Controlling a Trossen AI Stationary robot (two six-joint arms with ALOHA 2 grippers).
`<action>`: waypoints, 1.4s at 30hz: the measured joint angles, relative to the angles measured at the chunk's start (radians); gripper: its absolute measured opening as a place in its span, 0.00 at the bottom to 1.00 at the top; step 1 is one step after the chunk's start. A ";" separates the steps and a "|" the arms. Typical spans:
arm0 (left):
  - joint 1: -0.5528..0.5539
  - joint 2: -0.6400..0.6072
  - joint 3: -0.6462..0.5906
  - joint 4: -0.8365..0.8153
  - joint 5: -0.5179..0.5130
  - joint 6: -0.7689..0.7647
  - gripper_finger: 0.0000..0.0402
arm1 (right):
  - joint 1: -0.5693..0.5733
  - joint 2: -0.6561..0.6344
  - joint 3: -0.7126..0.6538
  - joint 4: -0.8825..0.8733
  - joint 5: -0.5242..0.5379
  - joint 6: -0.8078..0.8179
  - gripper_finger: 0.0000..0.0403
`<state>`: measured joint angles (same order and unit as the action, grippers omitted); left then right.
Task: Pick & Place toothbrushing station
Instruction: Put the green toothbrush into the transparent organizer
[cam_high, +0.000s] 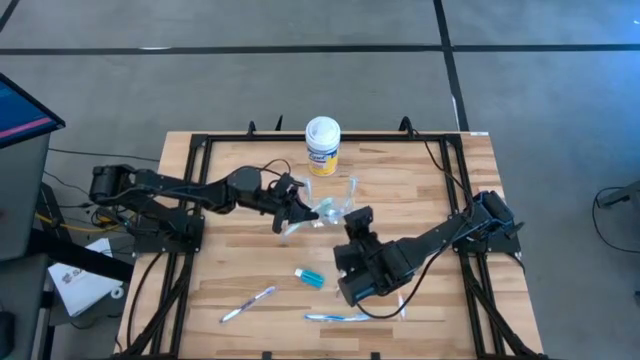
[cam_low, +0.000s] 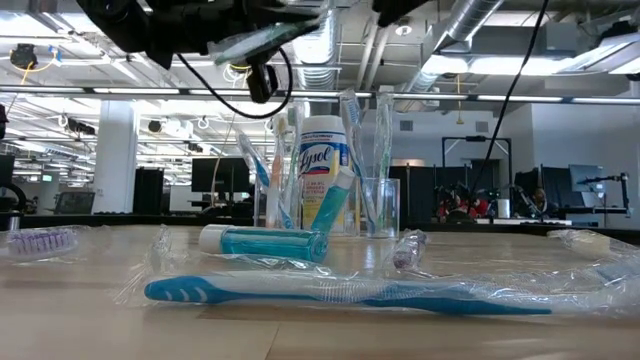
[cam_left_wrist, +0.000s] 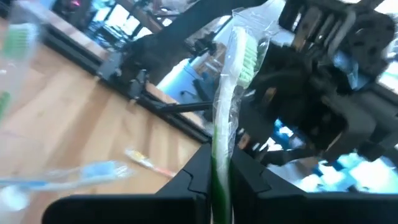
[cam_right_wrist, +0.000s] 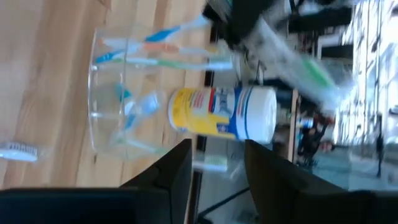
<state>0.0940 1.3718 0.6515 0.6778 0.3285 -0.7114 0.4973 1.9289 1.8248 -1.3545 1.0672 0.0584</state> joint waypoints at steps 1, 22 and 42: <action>0.000 -0.005 -0.008 0.000 -0.019 0.018 0.04 | 0.000 0.000 0.000 -0.030 0.000 0.043 0.33; -0.217 -0.180 -0.284 0.340 -0.754 0.518 0.04 | -0.029 0.002 -0.057 -0.217 0.012 0.514 0.29; -0.253 0.080 -0.332 0.807 -0.933 0.705 0.04 | -0.034 0.001 -0.093 -0.207 0.008 0.731 0.29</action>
<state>-0.1585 1.4517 0.3195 1.4849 -0.6041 -0.0062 0.4633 1.9301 1.7317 -1.5616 1.0755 0.7895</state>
